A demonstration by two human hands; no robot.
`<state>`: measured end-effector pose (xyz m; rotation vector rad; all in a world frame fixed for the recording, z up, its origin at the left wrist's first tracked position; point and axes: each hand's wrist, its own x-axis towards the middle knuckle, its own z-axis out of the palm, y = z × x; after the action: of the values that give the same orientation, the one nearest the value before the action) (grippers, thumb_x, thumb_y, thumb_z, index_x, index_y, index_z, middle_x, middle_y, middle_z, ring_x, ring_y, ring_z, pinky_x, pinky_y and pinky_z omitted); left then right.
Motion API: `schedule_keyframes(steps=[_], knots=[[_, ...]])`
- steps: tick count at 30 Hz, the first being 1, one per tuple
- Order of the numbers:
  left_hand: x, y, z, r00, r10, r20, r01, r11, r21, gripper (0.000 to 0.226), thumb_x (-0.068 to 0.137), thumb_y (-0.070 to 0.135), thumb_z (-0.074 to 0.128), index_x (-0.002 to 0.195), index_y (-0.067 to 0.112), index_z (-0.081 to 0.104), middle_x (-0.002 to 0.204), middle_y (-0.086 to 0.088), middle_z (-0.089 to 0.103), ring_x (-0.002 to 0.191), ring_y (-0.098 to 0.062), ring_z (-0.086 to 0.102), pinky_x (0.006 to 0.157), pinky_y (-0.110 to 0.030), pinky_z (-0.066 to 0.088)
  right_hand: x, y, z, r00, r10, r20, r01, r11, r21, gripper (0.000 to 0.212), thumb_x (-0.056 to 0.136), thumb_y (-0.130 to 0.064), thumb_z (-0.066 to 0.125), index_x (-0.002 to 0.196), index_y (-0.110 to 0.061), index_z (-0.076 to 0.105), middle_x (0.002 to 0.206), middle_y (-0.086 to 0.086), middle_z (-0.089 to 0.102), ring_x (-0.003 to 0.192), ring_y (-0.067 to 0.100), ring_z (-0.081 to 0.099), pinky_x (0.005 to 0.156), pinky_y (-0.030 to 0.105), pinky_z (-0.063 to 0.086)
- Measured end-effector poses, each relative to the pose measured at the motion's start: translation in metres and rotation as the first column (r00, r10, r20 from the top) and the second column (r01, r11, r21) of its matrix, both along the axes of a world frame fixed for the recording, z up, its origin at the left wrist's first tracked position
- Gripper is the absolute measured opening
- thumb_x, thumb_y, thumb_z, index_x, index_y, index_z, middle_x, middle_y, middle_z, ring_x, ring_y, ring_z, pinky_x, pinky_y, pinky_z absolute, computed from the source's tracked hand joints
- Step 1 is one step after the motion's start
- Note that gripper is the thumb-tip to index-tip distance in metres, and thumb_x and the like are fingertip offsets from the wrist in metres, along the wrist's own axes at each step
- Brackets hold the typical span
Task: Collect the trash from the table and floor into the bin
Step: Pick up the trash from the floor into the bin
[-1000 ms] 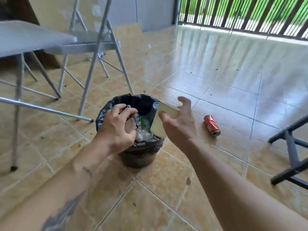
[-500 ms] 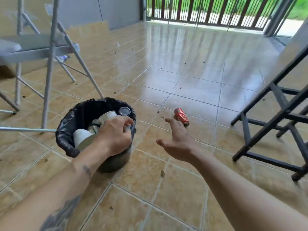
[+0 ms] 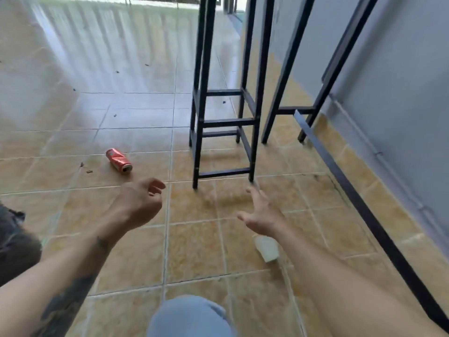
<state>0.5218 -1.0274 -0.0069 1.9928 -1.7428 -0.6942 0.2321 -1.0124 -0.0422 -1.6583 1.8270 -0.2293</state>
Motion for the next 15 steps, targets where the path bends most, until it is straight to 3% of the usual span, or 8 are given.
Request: schedule_keyframes(steps=[3, 8, 12, 15], knots=[[-0.021, -0.008, 0.006, 0.996, -0.043, 0.077, 0.043, 0.999, -0.003, 0.030, 0.084, 0.014, 0.052, 0.103, 0.024, 0.073, 0.104, -0.002, 0.075, 0.095, -0.023, 0.067, 0.090, -0.035, 0.052, -0.037, 0.010, -0.016, 0.994, -0.099, -0.035, 0.102, 0.990, 0.100, 0.084, 0.085, -0.047, 0.065, 0.155, -0.026, 0.023, 0.160, 0.004, 0.027, 0.142, 0.029, 0.037, 0.112, 0.043, 0.036], [-0.025, -0.035, -0.014, 0.982, -0.101, 0.159, 0.095, 0.995, 0.039, 0.035, 0.084, 0.011, 0.053, 0.111, 0.021, 0.072, 0.102, -0.007, 0.072, 0.084, -0.022, 0.058, 0.076, -0.028, 0.046, -0.056, 0.008, -0.076, 0.965, -0.243, -0.095, 0.258, 0.943, 0.212, 0.084, 0.084, -0.046, 0.066, 0.154, -0.026, 0.023, 0.159, 0.009, 0.027, 0.141, 0.034, 0.036, 0.111, 0.046, 0.036], [-0.005, -0.080, -0.044, 0.962, -0.175, 0.208, 0.150, 0.980, 0.131, 0.035, 0.084, 0.009, 0.052, 0.111, 0.020, 0.071, 0.073, 0.010, 0.061, 0.072, -0.021, 0.057, 0.073, -0.028, 0.046, -0.049, -0.001, -0.122, 0.928, -0.341, -0.148, 0.370, 0.888, 0.274, 0.086, 0.080, -0.046, 0.063, 0.153, -0.026, 0.022, 0.152, 0.011, 0.034, 0.136, 0.038, 0.038, 0.111, 0.048, 0.036], [0.020, -0.117, -0.073, 0.940, -0.246, 0.238, 0.200, 0.959, 0.201, 0.035, 0.083, 0.007, 0.053, 0.110, 0.020, 0.072, 0.066, 0.014, 0.054, 0.064, -0.016, 0.054, 0.070, -0.028, 0.043, -0.041, -0.008, -0.152, 0.901, -0.367, -0.229, 0.425, 0.850, 0.311, 0.090, 0.075, -0.046, 0.058, 0.153, -0.030, 0.017, 0.149, 0.012, 0.033, 0.133, 0.040, 0.040, 0.110, 0.050, 0.034]])
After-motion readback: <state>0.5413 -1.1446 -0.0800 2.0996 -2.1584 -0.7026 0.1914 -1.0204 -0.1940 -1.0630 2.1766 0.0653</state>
